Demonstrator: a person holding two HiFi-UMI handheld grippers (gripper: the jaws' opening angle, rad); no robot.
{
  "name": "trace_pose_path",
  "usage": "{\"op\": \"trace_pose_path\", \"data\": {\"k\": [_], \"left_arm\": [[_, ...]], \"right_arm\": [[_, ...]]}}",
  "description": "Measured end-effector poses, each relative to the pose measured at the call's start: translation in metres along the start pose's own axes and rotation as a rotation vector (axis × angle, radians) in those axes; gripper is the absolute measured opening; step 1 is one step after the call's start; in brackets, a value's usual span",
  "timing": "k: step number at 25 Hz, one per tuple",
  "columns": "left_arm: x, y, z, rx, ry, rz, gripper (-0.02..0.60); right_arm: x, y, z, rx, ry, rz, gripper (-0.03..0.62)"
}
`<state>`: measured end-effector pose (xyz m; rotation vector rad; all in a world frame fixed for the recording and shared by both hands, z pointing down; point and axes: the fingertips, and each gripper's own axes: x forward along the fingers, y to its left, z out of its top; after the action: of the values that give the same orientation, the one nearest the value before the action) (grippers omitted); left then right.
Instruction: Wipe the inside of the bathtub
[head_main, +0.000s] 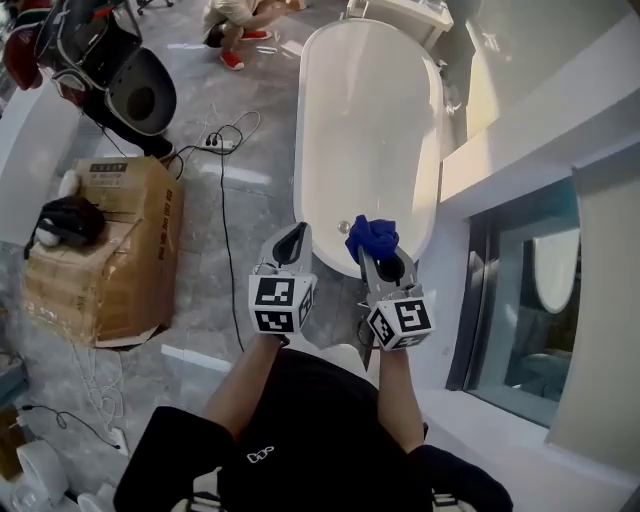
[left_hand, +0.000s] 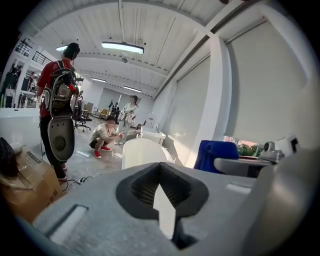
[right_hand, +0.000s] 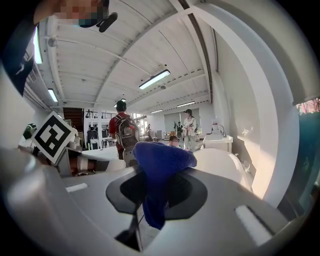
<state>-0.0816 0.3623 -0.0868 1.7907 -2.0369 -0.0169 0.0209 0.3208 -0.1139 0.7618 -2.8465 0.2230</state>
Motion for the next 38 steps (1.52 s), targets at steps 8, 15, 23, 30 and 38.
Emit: {"op": "trace_pose_path", "data": {"k": [8,15,23,30,38], "left_arm": [[0.058,-0.016,0.006,-0.013,0.021,-0.005,0.002],[0.104,-0.025,0.015,0.017,0.023,0.043,0.002],[0.16,-0.051,0.035,0.039,0.011,0.103,0.002],[0.182,-0.04,0.029,0.064,0.059,0.14,0.002],[0.229,0.012,0.016,0.077,0.154,0.083,0.002]], "right_arm": [[0.034,-0.05,0.005,0.006,0.013,0.025,0.077],[0.072,-0.092,0.019,0.004,-0.009,0.09,0.077],[0.102,-0.16,0.029,-0.013,-0.001,0.15,0.077],[0.126,-0.175,0.011,0.054,0.026,0.191,0.077],[0.167,-0.191,-0.024,0.116,0.087,0.084,0.077]]}}
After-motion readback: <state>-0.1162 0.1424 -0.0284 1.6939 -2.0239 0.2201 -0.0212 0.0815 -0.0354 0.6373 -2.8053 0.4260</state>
